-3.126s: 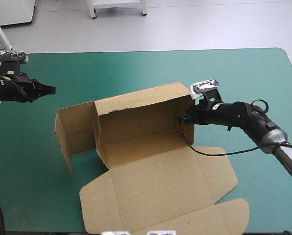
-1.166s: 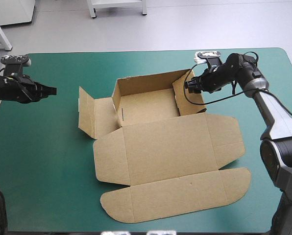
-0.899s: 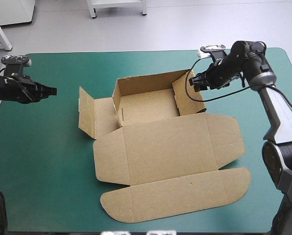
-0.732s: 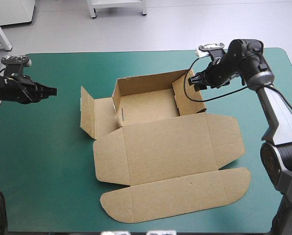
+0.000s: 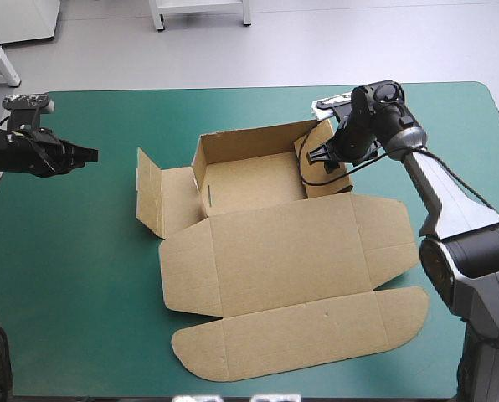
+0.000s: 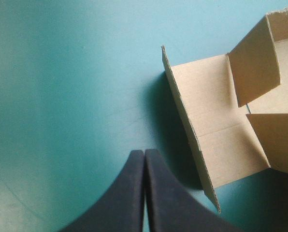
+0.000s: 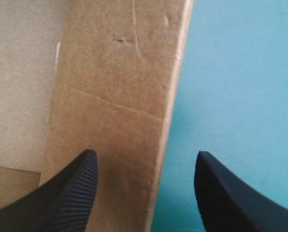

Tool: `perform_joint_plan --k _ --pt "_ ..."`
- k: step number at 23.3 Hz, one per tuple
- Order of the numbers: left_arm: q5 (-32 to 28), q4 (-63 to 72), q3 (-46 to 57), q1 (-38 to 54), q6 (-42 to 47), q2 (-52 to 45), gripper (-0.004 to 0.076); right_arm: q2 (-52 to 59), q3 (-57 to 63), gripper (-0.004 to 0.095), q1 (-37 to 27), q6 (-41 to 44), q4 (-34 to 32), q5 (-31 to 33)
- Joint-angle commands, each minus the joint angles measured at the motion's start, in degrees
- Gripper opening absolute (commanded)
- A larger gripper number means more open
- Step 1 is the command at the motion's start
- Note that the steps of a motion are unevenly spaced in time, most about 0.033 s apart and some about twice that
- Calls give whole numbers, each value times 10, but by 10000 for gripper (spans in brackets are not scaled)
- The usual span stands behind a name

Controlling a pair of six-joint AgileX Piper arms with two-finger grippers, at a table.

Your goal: Fold the box

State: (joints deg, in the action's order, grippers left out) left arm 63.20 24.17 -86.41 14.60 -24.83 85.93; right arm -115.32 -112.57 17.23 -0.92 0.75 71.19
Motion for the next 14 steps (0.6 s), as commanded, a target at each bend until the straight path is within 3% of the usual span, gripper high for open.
perform_joint_plan --k 1,10,12,14 --pt "-18 25 -19 0 -2 -20 -8 22 -17 550 -1 1 -2 2" --pt "-16 26 -19 0 -3 -20 -8 1 -17 470 -1 1 4 2" --pt "-16 26 -19 0 -3 -20 -8 1 -17 407 -1 1 4 2" --pt "-16 26 -19 0 -3 -20 -8 1 -17 253 -1 1 1 2"
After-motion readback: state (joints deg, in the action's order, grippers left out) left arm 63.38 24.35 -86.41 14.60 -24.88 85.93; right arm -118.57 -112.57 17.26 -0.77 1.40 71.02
